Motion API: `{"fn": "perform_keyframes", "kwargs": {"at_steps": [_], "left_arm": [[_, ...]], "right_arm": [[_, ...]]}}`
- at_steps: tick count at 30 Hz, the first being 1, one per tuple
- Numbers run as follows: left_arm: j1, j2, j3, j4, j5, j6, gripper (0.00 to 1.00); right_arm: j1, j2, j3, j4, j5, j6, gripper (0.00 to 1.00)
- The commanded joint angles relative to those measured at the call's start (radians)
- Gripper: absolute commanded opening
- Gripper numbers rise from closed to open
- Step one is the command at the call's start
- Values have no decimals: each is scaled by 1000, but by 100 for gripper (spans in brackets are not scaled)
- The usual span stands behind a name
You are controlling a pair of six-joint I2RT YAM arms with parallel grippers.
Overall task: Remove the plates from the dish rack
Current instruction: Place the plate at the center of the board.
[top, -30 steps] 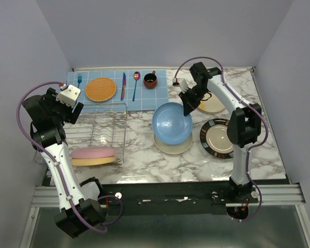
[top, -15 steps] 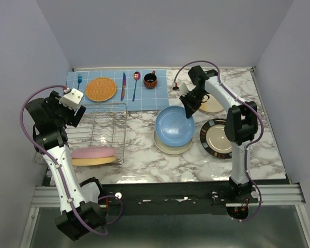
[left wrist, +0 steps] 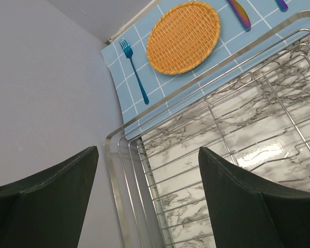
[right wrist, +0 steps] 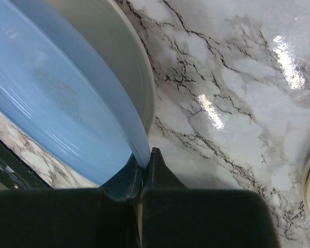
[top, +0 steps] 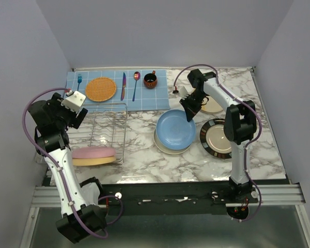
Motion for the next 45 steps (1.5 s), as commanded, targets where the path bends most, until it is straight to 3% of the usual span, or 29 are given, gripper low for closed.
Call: {"fn": "perform_keyframes", "kwargs": {"at_steps": [1, 21, 45], "left_arm": [[-3, -25, -22, -4, 6, 14, 87], [-7, -70, -85, 2, -15, 67, 87], [-7, -85, -94, 2, -28, 82, 87]], "right_arm": [[1, 16, -11, -14, -18, 5, 1], [56, 59, 44, -12, -58, 54, 1], [58, 25, -23, -26, 6, 14, 1]]}}
